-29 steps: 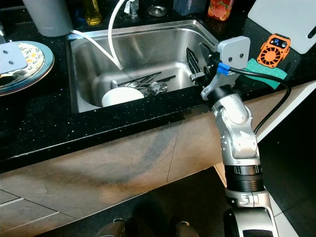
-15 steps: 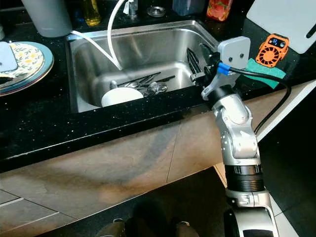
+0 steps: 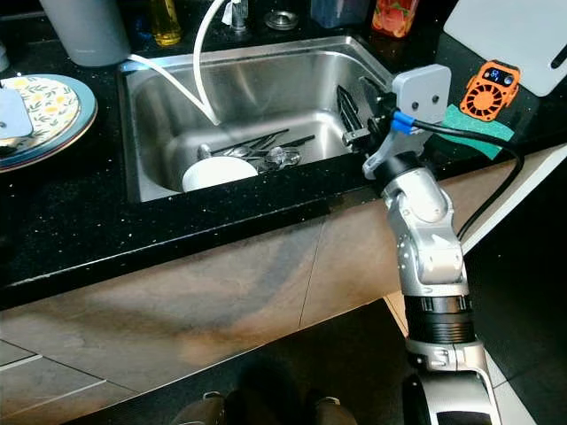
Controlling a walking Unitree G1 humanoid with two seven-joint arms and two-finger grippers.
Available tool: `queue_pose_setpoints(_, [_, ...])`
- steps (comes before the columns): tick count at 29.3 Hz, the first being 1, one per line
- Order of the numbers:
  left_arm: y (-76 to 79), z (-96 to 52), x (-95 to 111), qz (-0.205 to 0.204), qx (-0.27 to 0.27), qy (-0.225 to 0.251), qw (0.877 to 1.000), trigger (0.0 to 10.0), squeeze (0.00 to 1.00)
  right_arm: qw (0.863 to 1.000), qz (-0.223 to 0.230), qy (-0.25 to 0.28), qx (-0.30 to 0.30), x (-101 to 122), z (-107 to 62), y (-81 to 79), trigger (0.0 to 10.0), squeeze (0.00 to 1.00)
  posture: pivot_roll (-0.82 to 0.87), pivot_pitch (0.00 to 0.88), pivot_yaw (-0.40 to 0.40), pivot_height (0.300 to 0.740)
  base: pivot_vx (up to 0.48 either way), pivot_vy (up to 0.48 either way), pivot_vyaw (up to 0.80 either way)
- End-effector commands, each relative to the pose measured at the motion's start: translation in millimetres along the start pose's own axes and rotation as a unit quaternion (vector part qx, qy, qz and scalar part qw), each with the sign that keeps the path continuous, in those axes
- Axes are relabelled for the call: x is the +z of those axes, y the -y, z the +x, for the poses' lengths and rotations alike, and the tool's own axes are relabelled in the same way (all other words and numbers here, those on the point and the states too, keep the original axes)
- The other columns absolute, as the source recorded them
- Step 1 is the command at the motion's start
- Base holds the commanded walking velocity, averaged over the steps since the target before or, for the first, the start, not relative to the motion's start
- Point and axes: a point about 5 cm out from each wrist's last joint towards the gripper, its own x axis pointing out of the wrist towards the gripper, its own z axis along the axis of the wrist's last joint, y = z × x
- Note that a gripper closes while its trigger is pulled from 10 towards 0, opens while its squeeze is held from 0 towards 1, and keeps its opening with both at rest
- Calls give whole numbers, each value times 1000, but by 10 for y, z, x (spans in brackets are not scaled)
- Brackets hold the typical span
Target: Kitchen organization
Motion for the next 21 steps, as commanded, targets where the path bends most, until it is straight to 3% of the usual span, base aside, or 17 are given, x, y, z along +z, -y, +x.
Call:
queue_pose_setpoints(1, [2,-20,26,7,-7,8,1000,10000,0,1000,-3,1,-6,1,-11,37,10000,0,154,154,-2,740,0,0,0])
queue_pose_setpoints(8, [20,-60,83,4,-24,39,999,10000,0,1000,-1,2,-6,6,-4,35,10000,0,159,159,-5,740,0,0,0])
queue_pose_setpoints(20, [92,3,-54,17,-18,-9,1000,9961,0,1000,-1,2,-6,7,-4,40,10000,0,155,159,-9,740,0,0,0])
queue_pose_setpoints(21, [92,7,-56,16,-15,-11,1000,5882,0,1000,-1,2,-6,7,-4,41,10000,0,155,159,-9,740,0,0,0])
